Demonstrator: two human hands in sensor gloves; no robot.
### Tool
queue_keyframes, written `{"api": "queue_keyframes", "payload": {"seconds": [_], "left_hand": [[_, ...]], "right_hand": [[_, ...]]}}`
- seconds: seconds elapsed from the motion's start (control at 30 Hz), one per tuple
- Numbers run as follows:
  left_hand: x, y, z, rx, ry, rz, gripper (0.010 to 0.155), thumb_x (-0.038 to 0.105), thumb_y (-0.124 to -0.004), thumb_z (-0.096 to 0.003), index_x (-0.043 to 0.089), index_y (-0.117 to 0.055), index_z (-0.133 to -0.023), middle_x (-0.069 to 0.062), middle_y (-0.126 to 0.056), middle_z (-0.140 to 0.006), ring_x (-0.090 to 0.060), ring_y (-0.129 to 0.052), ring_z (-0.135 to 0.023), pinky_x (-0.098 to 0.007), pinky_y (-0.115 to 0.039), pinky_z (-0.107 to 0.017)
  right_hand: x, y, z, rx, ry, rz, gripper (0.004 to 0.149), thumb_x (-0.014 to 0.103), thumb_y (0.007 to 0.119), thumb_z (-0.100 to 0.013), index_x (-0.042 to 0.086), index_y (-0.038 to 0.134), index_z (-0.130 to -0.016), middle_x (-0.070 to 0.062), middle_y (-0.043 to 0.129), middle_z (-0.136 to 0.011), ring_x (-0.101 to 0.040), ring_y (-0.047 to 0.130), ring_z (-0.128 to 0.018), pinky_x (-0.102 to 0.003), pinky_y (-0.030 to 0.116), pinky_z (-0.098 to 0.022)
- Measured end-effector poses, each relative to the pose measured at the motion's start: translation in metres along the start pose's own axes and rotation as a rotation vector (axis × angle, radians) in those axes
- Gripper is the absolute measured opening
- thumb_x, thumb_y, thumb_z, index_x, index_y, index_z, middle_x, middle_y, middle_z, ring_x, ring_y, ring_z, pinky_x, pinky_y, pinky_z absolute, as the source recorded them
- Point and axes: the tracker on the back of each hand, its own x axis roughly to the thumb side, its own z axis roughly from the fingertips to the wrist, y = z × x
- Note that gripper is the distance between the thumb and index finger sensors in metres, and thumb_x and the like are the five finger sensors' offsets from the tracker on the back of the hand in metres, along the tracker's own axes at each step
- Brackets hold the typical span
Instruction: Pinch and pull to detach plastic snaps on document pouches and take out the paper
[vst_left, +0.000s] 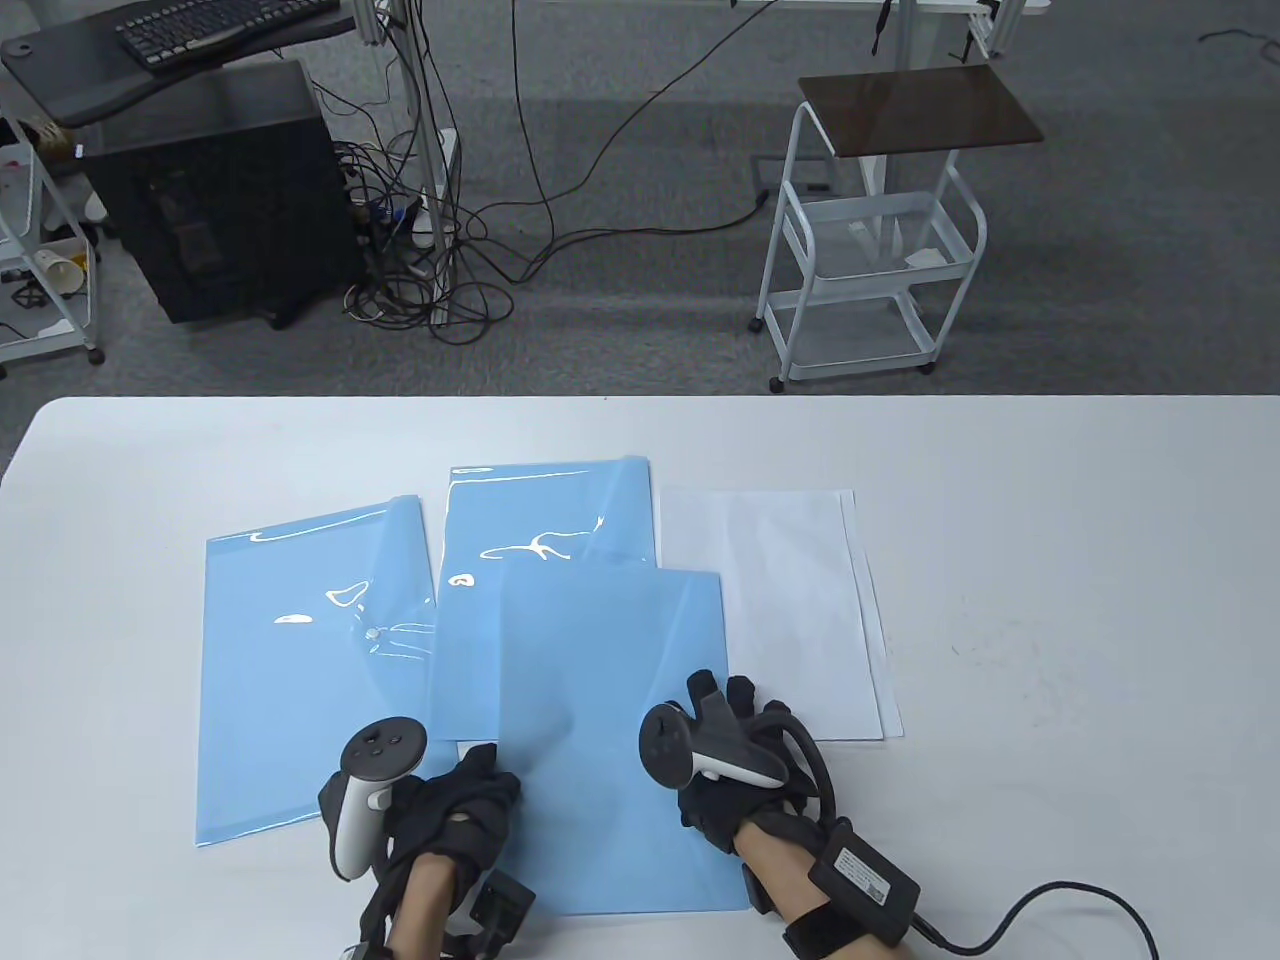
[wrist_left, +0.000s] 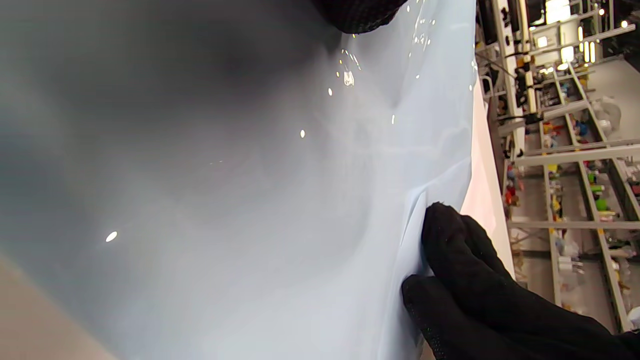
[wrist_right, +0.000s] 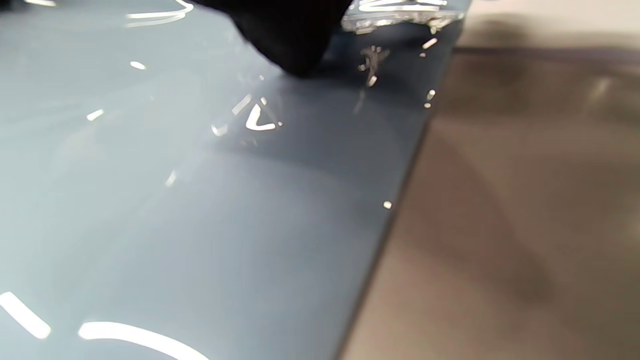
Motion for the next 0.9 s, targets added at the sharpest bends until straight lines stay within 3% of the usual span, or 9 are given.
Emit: {"api": "queue_keyframes", "payload": {"seconds": [0.2, 0.27, 0.37, 0.6, 0.9], "left_hand": [[0.001, -0.003, 0.003, 0.02, -0.007, -0.021, 0.049, 0.023, -0.063, -0.0577, 0.014, -0.053, -0.105, -0.005, -0.084, -0.095, -0.026, -0.102, -0.067, -0.04, -0.089, -0.048], [0.002, -0.003, 0.003, 0.029, -0.009, -0.031, 0.049, 0.023, -0.063, -0.0577, 0.014, -0.053, -0.105, -0.006, -0.084, -0.095, -0.026, -0.102, -0.067, -0.04, -0.089, -0.048], [0.002, -0.003, 0.003, 0.035, -0.008, -0.038, 0.049, 0.023, -0.063, -0.0576, 0.015, -0.053, -0.105, -0.005, -0.084, -0.095, -0.026, -0.102, -0.067, -0.039, -0.089, -0.048], [0.003, -0.003, 0.002, 0.034, -0.007, -0.04, 0.049, 0.023, -0.063, -0.0576, 0.014, -0.053, -0.105, -0.005, -0.084, -0.095, -0.026, -0.102, -0.066, -0.039, -0.089, -0.048], [0.004, -0.005, 0.005, 0.042, -0.017, -0.051, 0.051, 0.018, -0.063, -0.0565, 0.014, -0.051, -0.106, -0.008, -0.081, -0.097, -0.028, -0.1, -0.069, -0.041, -0.088, -0.049]], "right_hand": [[0.009, 0.0, 0.0, -0.015, -0.004, 0.075, 0.059, 0.026, 0.067, -0.059, 0.01, 0.04, -0.108, -0.026, 0.032, -0.125, -0.065, 0.036, -0.105, -0.087, 0.039, -0.062], [0.009, 0.001, 0.0, -0.013, 0.002, 0.017, 0.059, 0.026, 0.067, -0.059, 0.008, 0.039, -0.107, -0.027, 0.032, -0.124, -0.065, 0.035, -0.104, -0.086, 0.038, -0.062], [-0.001, -0.003, 0.002, -0.011, 0.023, 0.01, 0.061, 0.034, 0.067, -0.059, 0.016, 0.041, -0.111, -0.027, 0.022, -0.124, -0.065, 0.027, -0.104, -0.086, 0.034, -0.062], [-0.031, -0.018, 0.028, -0.209, 0.057, -0.084, 0.063, 0.039, 0.067, -0.058, 0.009, 0.054, -0.112, -0.033, 0.033, -0.122, -0.066, 0.031, -0.103, -0.087, 0.036, -0.061], [-0.083, -0.044, 0.078, -0.375, 0.136, -0.262, 0.081, 0.054, 0.07, -0.056, 0.011, 0.037, -0.117, -0.036, 0.03, -0.123, -0.07, 0.032, -0.102, -0.088, 0.039, -0.058]]}}
